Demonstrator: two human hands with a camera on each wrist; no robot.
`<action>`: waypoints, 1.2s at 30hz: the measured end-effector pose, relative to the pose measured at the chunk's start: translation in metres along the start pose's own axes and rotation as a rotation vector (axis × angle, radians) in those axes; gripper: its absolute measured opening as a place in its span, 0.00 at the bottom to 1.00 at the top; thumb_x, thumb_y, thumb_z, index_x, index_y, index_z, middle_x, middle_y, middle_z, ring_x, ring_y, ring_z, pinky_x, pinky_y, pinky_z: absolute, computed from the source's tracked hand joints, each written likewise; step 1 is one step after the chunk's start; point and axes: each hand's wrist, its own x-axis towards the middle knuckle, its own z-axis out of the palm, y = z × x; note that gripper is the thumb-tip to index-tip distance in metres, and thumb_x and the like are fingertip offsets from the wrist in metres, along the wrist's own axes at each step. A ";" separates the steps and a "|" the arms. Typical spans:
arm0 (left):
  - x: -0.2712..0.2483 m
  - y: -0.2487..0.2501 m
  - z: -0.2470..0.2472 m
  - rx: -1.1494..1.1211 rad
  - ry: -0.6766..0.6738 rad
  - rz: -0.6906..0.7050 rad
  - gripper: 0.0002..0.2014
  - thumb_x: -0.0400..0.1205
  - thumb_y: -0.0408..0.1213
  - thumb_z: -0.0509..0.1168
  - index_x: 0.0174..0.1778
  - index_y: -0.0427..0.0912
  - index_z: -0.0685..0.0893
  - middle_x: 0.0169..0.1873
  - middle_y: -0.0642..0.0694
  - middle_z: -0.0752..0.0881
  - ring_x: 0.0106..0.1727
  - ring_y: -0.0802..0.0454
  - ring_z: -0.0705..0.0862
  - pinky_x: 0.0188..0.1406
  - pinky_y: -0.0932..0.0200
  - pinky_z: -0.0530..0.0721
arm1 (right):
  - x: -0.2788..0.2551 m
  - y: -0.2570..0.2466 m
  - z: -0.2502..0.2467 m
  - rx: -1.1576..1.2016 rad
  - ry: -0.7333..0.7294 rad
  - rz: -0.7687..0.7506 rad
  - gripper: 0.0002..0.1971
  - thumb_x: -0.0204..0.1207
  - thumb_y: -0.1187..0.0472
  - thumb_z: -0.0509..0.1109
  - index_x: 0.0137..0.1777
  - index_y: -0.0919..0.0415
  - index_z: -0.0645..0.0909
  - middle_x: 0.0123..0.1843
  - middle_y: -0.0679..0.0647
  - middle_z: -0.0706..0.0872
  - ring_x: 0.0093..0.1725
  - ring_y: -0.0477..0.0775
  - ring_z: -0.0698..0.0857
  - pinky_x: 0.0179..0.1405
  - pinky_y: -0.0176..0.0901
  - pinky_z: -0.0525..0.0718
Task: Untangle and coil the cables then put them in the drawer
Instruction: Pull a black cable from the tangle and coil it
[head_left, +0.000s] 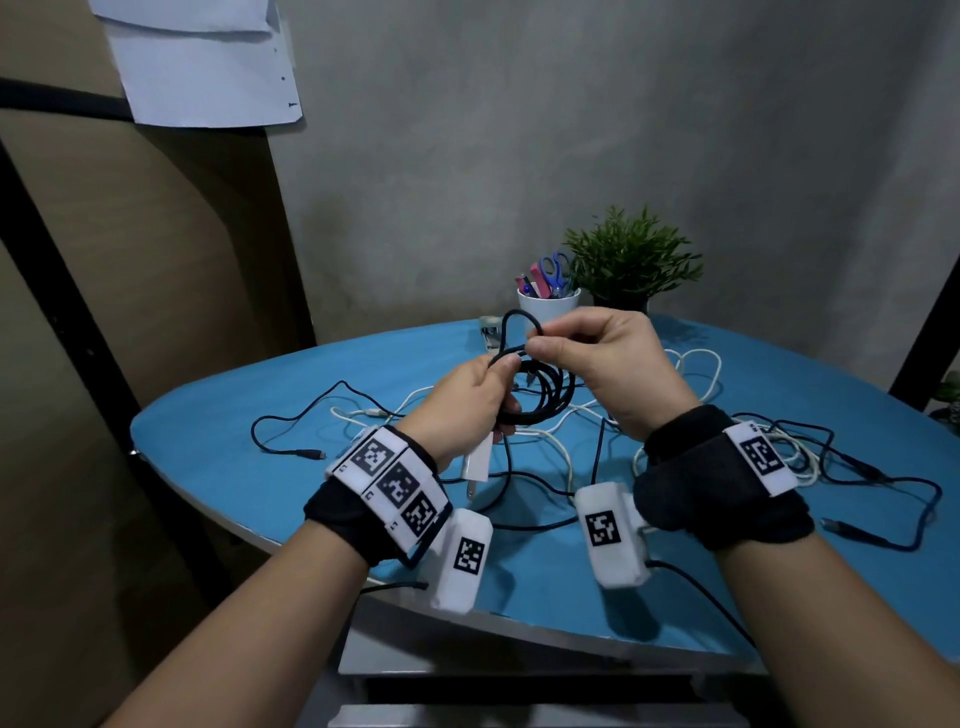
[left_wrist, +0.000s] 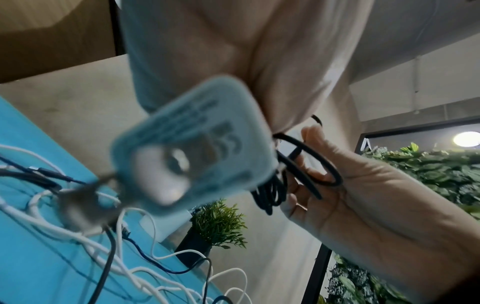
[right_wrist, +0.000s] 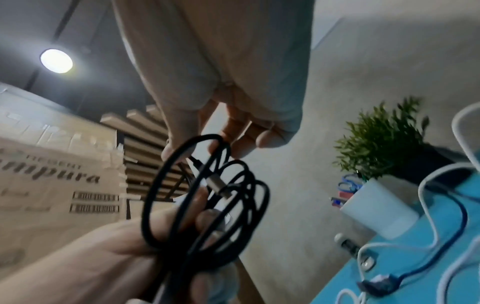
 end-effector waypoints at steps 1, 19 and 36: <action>0.000 0.001 0.000 -0.016 0.003 0.002 0.12 0.87 0.46 0.51 0.42 0.47 0.75 0.31 0.45 0.80 0.27 0.49 0.79 0.27 0.58 0.77 | 0.001 0.002 -0.002 -0.022 -0.017 0.013 0.07 0.66 0.73 0.77 0.36 0.62 0.86 0.35 0.53 0.87 0.34 0.41 0.85 0.41 0.31 0.84; -0.001 0.008 -0.010 -0.354 0.074 -0.050 0.16 0.87 0.44 0.53 0.34 0.43 0.71 0.24 0.50 0.79 0.22 0.53 0.78 0.20 0.63 0.74 | -0.001 0.017 -0.007 0.218 -0.254 0.260 0.25 0.60 0.75 0.56 0.57 0.59 0.78 0.43 0.67 0.84 0.35 0.52 0.79 0.32 0.40 0.68; -0.002 0.000 -0.017 0.351 0.132 0.079 0.22 0.82 0.57 0.57 0.29 0.45 0.70 0.24 0.50 0.72 0.26 0.53 0.70 0.28 0.56 0.66 | 0.003 0.015 -0.021 -0.709 0.059 0.121 0.04 0.76 0.60 0.71 0.42 0.56 0.87 0.38 0.48 0.84 0.40 0.46 0.80 0.40 0.37 0.74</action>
